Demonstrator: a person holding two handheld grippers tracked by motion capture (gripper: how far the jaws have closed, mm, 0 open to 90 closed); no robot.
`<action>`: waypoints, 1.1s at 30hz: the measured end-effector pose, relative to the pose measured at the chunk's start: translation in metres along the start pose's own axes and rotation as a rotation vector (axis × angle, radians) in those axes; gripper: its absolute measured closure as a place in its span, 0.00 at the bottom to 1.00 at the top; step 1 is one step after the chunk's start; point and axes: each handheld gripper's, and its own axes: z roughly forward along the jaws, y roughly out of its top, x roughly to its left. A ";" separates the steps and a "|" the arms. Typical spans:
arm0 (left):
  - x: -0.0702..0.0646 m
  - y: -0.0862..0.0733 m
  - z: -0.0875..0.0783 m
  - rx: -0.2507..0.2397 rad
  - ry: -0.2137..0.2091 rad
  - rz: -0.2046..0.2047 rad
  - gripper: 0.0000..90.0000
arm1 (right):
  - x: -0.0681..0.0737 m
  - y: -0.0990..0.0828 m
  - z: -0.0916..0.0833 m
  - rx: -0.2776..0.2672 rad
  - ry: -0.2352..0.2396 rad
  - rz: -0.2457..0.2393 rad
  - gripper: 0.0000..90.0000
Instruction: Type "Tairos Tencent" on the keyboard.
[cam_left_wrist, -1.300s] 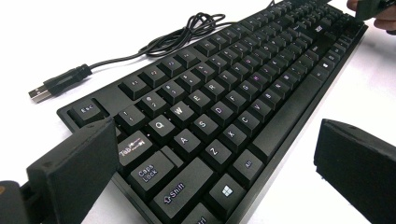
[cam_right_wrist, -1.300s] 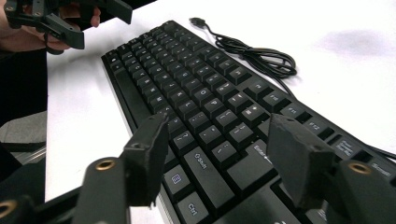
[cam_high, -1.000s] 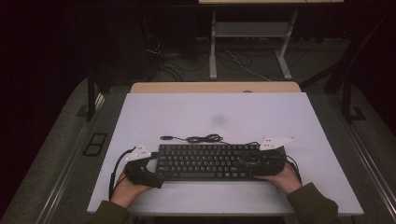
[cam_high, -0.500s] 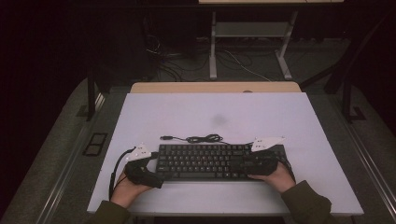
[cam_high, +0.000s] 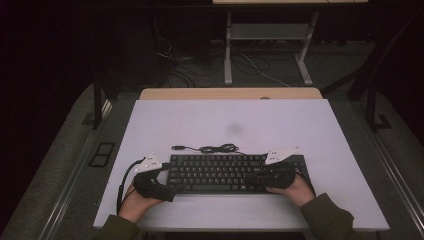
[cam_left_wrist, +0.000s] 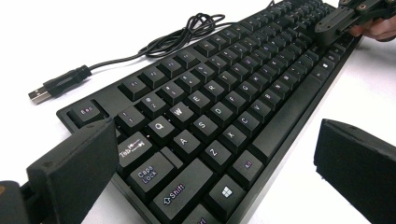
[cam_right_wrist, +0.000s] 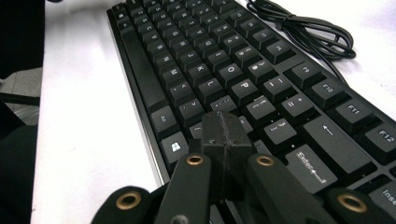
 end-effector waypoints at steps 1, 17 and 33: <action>0.000 0.000 0.000 0.001 0.000 0.001 0.00 | 0.000 0.000 0.000 0.000 0.000 0.000 0.99; -0.003 0.008 0.007 -0.005 -0.008 0.007 0.00 | -0.001 -0.003 0.004 0.034 -0.010 -0.008 0.99; -0.002 0.021 0.024 -0.016 -0.035 -0.007 0.00 | -0.001 -0.004 0.004 0.033 -0.010 -0.004 0.99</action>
